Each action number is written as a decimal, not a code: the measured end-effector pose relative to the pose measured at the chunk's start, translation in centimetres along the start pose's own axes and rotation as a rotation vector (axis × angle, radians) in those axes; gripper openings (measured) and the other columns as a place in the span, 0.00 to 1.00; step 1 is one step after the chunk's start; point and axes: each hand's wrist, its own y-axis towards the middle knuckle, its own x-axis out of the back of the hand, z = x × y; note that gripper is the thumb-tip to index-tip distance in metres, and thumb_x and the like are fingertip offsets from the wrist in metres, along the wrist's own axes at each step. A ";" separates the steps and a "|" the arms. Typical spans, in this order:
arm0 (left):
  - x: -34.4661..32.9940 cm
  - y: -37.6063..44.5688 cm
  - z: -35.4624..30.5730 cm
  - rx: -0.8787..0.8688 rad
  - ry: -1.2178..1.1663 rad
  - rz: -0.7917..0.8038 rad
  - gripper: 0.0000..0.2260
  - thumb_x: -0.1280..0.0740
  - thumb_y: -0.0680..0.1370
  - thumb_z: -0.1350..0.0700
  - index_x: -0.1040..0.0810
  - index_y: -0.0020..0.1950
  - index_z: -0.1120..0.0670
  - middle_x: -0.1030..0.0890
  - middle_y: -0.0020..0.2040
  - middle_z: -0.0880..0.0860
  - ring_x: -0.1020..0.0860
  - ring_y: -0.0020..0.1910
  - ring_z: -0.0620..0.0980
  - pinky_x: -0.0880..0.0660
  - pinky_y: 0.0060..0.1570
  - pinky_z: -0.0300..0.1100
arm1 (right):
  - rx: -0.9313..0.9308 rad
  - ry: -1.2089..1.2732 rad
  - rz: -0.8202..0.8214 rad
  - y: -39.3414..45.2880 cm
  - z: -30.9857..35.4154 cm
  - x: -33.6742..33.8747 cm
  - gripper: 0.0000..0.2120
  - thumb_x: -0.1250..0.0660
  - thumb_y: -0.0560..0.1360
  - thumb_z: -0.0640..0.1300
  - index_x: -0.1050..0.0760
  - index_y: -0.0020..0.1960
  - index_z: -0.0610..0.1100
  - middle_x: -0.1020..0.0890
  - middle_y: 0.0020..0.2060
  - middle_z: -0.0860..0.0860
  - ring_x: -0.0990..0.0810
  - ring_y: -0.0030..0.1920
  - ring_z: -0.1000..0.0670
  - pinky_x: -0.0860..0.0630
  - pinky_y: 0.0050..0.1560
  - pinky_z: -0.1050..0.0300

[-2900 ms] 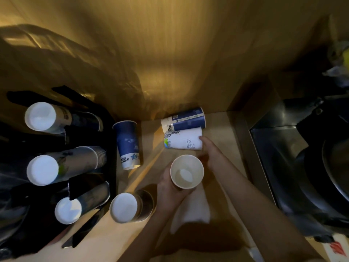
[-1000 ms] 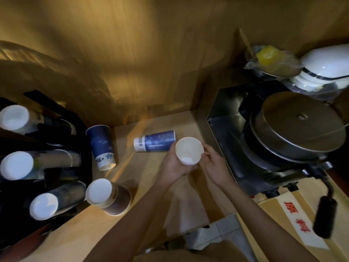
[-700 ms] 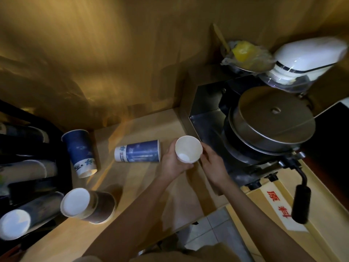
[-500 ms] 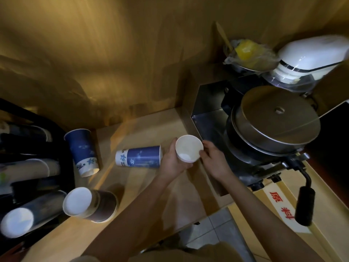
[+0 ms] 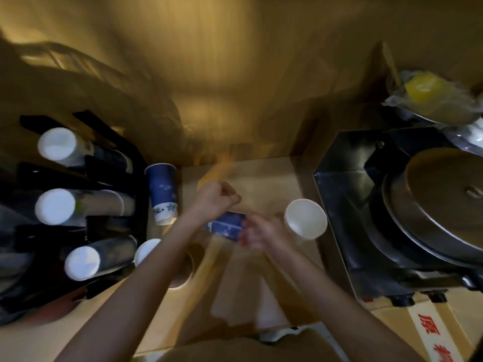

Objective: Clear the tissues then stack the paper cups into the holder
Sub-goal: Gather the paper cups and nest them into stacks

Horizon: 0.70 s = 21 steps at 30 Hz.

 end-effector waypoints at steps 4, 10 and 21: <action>3.6 0.2 3.1 0.134 -0.030 -0.093 0.12 0.34 0.74 0.51 0.21 0.51 0.58 0.20 0.48 0.56 0.23 0.47 0.52 0.27 0.47 0.45 | -0.370 0.274 0.132 2.4 -4.1 -2.8 0.15 0.36 0.74 0.51 0.29 0.45 0.38 0.20 0.38 0.40 0.18 0.38 0.47 0.20 0.38 0.57; 5.8 1.6 7.3 0.340 -0.021 -0.207 0.22 0.36 0.75 0.47 0.29 0.63 0.60 0.25 0.61 0.62 0.27 0.60 0.59 0.32 0.51 0.45 | -0.463 0.584 -0.042 5.6 -4.6 -5.5 0.32 0.27 0.65 0.56 0.30 0.59 0.36 0.25 0.46 0.39 0.23 0.44 0.43 0.24 0.46 0.52; 5.4 5.8 12.0 0.592 -0.126 -0.163 0.30 0.33 0.74 0.50 0.39 0.68 0.66 0.31 0.67 0.63 0.31 0.66 0.61 0.33 0.62 0.47 | -0.342 0.766 -0.330 9.1 -3.9 -6.2 0.18 0.33 0.72 0.49 0.31 0.55 0.39 0.23 0.47 0.47 0.25 0.59 0.45 0.33 0.68 0.50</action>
